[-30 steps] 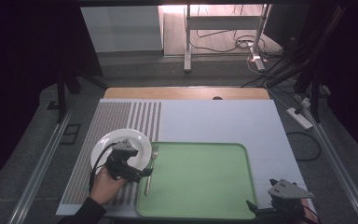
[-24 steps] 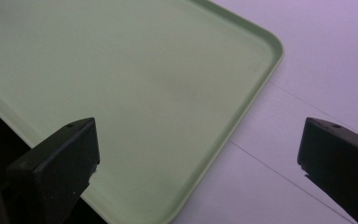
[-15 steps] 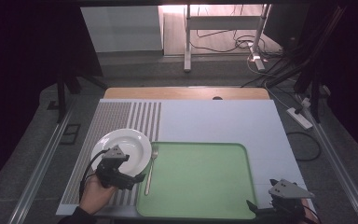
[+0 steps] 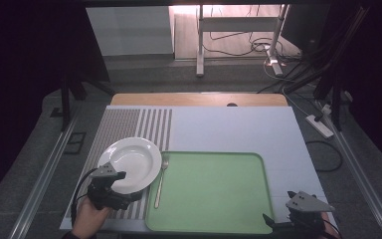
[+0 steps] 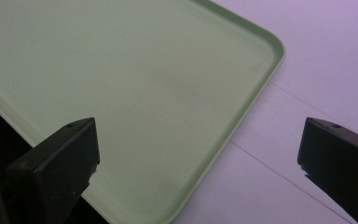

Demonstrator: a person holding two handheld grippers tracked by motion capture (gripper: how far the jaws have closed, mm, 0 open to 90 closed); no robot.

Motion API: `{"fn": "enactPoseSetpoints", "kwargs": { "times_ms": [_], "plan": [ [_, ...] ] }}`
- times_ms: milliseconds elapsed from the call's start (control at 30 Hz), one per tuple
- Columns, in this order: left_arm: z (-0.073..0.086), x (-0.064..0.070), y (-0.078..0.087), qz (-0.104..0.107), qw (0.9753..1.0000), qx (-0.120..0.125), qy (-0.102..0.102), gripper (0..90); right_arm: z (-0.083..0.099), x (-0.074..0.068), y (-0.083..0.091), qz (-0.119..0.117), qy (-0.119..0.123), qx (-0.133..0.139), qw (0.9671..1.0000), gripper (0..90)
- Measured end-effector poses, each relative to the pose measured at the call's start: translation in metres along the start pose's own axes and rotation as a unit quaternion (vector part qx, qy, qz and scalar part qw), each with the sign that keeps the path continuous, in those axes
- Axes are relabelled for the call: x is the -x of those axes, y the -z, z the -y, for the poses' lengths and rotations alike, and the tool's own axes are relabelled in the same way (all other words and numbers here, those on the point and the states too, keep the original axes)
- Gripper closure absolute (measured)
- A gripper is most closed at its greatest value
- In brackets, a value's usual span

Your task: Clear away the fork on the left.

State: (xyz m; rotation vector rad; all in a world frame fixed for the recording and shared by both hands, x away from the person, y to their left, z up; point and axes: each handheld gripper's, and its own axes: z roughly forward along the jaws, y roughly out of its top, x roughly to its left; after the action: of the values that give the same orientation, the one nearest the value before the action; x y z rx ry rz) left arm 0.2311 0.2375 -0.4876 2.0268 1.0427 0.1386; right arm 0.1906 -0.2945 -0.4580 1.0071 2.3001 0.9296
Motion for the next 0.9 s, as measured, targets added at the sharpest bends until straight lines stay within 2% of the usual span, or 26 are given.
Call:
{"fn": "enactPoseSetpoints", "kwargs": {
  "times_ms": [200, 533, 633, 800, 900],
  "plan": [
    [0.011, -0.001, 0.009, -0.012, 0.9999, 0.007, 0.008, 0.0, 0.0, 0.0, 0.0, 0.001, 0.003, -0.001, 1.0, 0.0],
    [0.027, -0.002, 0.021, -0.018, 0.9995, 0.009, 0.024, 0.0, 0.0, 0.0, 0.0, 0.002, 0.003, -0.002, 1.0, 0.0],
    [0.03, -0.002, 0.026, -0.023, 0.9992, 0.017, 0.027, 0.0, 0.0, 0.0, 0.0, 0.002, 0.003, -0.002, 1.0, 0.0],
    [0.035, -0.001, 0.034, -0.047, 0.9984, 0.015, 0.026, 0.0, 0.0, 0.0, 0.0, 0.002, 0.004, -0.003, 1.0, 0.0],
    [0.037, -0.001, 0.037, -0.053, 0.9981, 0.016, 0.029, 0.0, 0.0, 0.0, 0.0, 0.002, 0.004, -0.004, 1.0, 0.0]
  ]
}}
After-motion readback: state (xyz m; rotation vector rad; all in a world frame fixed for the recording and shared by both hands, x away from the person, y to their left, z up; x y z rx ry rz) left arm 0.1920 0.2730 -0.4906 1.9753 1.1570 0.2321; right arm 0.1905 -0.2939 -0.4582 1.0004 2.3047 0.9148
